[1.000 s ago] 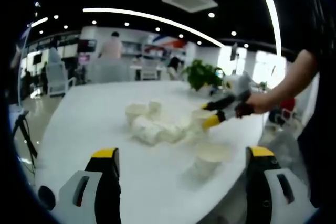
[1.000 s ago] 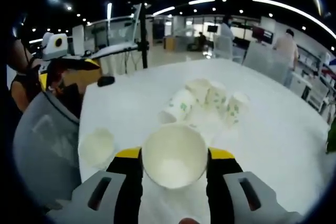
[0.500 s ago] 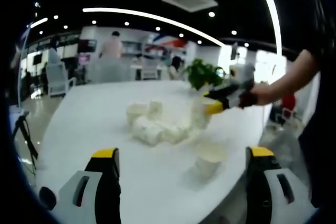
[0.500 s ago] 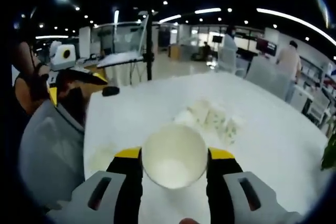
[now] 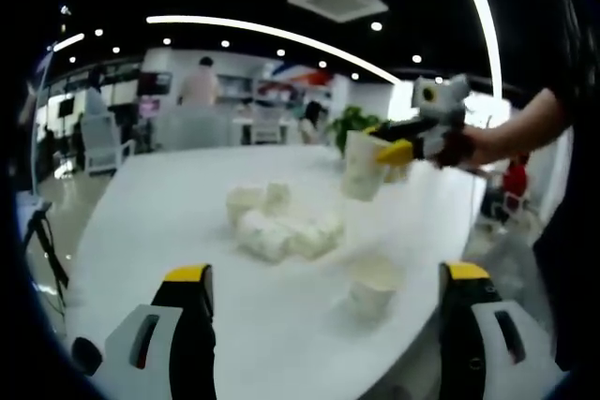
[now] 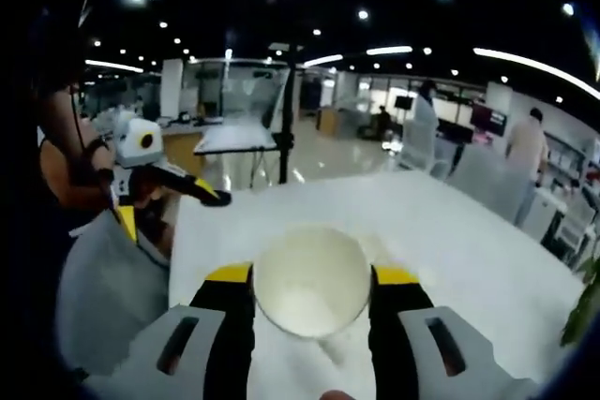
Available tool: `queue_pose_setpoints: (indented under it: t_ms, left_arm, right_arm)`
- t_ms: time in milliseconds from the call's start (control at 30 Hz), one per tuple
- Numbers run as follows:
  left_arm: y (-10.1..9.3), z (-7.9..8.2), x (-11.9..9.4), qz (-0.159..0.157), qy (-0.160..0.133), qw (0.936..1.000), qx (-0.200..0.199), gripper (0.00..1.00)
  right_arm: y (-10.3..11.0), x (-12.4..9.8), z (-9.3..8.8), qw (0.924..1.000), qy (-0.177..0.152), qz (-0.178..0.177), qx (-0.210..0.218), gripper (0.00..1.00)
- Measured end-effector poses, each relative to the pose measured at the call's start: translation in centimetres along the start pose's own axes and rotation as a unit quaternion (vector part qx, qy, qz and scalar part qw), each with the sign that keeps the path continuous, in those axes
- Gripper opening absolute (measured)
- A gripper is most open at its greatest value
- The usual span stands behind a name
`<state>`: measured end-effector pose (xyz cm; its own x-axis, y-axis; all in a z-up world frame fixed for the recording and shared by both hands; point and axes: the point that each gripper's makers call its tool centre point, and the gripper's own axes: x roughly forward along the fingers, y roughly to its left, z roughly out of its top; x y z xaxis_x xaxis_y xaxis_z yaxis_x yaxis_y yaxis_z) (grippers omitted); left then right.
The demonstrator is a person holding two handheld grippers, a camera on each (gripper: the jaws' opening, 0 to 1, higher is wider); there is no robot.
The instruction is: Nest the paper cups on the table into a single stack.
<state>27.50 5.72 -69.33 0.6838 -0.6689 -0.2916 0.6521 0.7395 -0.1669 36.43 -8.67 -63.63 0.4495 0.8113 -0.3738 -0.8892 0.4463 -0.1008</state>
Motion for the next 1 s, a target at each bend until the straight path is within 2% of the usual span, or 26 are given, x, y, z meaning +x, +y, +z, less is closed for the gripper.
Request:
queue_pose_setpoints:
  t_ms: [400, 733, 1000]
  left_arm:
    - [0.0, -0.4, -0.3, 0.003, 0.003, 1.0, -0.004, 1.0]
    - [0.0, -0.6, -0.3, 0.006, 0.004, 0.9999, -0.007, 1.0]
    - [-0.1, -0.7, -0.2, 0.004, 0.007, 0.9999, -0.006, 1.0]
  right_arm:
    - [3.6, 0.1, 1.1, 0.9992, -0.013, 0.034, -0.014, 0.45]
    - [6.4, 0.4, 0.8, 0.9979, -0.012, 0.062, -0.014, 0.44]
    - [7.6, 0.9, 0.1, 0.9973, -0.011, 0.072, -0.007, 0.44]
